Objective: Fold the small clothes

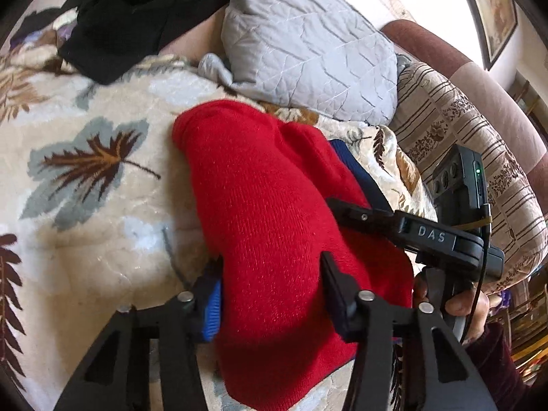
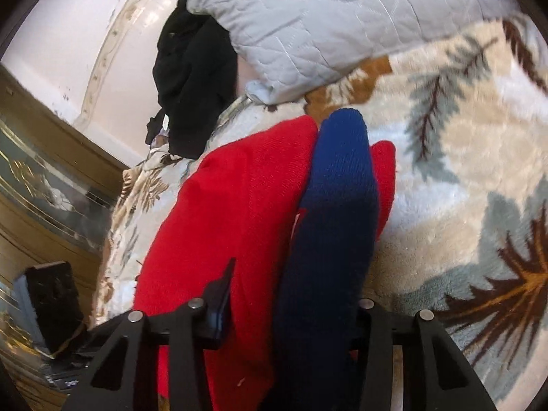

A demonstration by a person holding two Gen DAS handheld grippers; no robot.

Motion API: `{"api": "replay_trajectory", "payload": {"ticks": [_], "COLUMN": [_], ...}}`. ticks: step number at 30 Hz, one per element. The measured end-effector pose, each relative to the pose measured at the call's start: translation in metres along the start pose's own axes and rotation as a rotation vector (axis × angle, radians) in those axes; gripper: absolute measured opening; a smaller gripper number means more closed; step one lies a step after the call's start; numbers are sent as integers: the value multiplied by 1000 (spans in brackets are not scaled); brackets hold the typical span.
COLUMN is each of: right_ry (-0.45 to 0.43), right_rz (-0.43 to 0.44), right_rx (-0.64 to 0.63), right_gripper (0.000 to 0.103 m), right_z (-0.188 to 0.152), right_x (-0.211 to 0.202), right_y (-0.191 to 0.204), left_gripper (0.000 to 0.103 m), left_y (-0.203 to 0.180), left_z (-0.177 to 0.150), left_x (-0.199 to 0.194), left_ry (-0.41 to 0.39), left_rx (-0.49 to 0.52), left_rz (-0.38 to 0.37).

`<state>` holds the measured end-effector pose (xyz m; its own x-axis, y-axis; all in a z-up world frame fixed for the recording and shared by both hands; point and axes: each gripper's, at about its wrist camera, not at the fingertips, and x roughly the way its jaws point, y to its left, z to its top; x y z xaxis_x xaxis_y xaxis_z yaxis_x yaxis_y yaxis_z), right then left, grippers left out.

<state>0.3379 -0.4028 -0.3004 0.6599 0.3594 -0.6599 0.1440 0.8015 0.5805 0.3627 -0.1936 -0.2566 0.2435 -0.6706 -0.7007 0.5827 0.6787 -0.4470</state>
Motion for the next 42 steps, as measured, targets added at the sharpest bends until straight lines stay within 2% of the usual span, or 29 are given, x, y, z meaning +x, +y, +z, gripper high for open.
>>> {"api": "replay_trajectory", "payload": {"ticks": [5, 13, 19, 25, 29, 32, 33, 34, 36, 39, 42], "right_ry": [-40, -124, -172, -154, -93, 20, 76, 104, 99, 65, -54], "right_rz": [-12, 30, 73, 92, 71, 16, -2, -20, -24, -45, -130], "right_rx": [-40, -88, -106, -120, -120, -118, -100, -83, -52, -38, -69], "right_gripper": [46, 46, 46, 46, 46, 46, 46, 52, 55, 56, 57], "right_z": [-5, -18, -43, -75, -95, -107, -111, -113, -113, -109, -105], "right_x": [-17, -57, -83, -92, -78, -51, -42, -36, -40, -59, -84], "right_y": [17, 50, 76, 87, 85, 82, 79, 75, 70, 66, 68], "left_gripper": [48, 48, 48, 49, 49, 50, 53, 57, 59, 64, 65], "left_y": [-12, -32, -45, -52, -47, -34, -29, -26, -25, -36, -44], "left_z": [-1, -10, -33, -70, -93, -106, -111, -115, -119, -120, -123], "left_x": [-17, -69, -110, -130, -123, -110, -104, -100, -103, -117, -131], "left_ry": [-34, -108, -145, -138, -106, -31, 1, 28, 12, -26, -90], "left_rx": [48, 110, 153, 158, 146, 106, 87, 74, 76, 148, 216], "left_rz": [20, 54, 83, 129, 172, 211, 234, 259, 272, 338, 412]}}
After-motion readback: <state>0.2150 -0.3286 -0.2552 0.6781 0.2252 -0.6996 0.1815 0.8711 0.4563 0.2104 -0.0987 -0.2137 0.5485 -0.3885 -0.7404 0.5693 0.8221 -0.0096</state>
